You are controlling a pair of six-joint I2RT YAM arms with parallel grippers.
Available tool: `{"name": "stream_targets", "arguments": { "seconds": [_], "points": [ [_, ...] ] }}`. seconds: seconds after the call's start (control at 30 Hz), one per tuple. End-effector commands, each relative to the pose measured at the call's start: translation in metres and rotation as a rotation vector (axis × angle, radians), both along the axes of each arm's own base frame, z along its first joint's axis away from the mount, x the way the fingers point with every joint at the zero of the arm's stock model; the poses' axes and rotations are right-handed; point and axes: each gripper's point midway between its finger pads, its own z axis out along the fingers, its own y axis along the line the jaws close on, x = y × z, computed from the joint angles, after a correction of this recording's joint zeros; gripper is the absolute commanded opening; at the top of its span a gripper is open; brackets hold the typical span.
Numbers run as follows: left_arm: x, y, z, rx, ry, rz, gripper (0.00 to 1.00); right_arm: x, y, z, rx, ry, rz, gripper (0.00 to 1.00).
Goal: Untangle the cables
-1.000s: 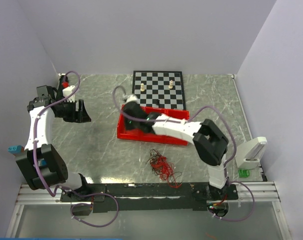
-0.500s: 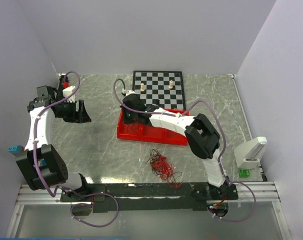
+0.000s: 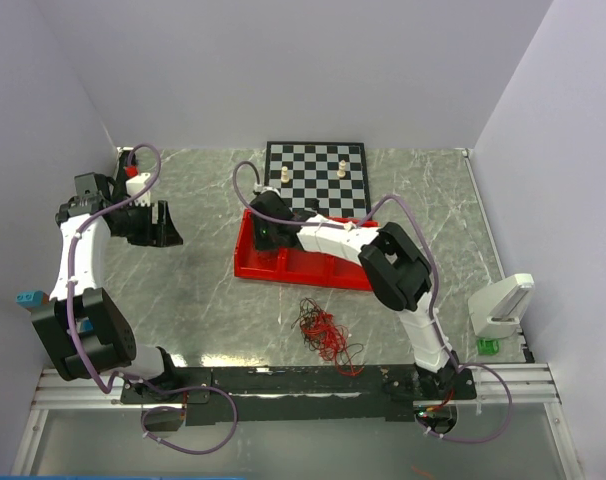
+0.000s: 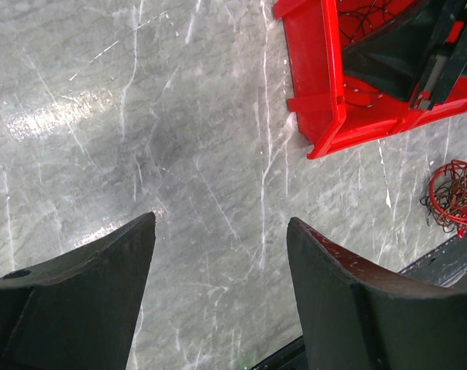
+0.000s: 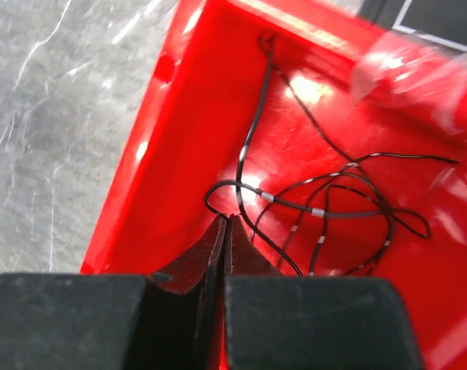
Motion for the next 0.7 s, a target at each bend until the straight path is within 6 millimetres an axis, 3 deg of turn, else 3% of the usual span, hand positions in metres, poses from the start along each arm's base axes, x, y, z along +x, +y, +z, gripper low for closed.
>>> {"name": "stream_targets", "arguments": {
  "seconds": [0.0,0.1,0.23,0.3,0.47,0.67],
  "points": [
    [0.006,-0.001,0.01,-0.011,-0.053,-0.003,0.74,0.01,-0.001,0.007,-0.011,-0.009,-0.028,0.05],
    [0.008,-0.002,0.016,-0.021,-0.06,0.001,0.75,0.012,0.0,0.008,-0.042,0.002,-0.048,0.31],
    [0.01,-0.002,0.025,-0.026,-0.079,0.013,0.76,0.008,-0.002,0.001,-0.065,0.018,-0.061,0.45],
    [0.009,-0.004,0.027,-0.036,-0.075,0.009,0.76,0.004,0.0,0.012,-0.063,0.008,-0.056,0.47],
    [0.01,-0.002,0.022,-0.037,-0.038,0.005,0.76,-0.008,-0.001,0.061,-0.032,-0.078,-0.033,0.52],
    [0.009,-0.003,0.025,-0.036,-0.047,-0.004,0.76,-0.022,-0.014,0.093,-0.002,-0.086,-0.031,0.51]
  ]
}}
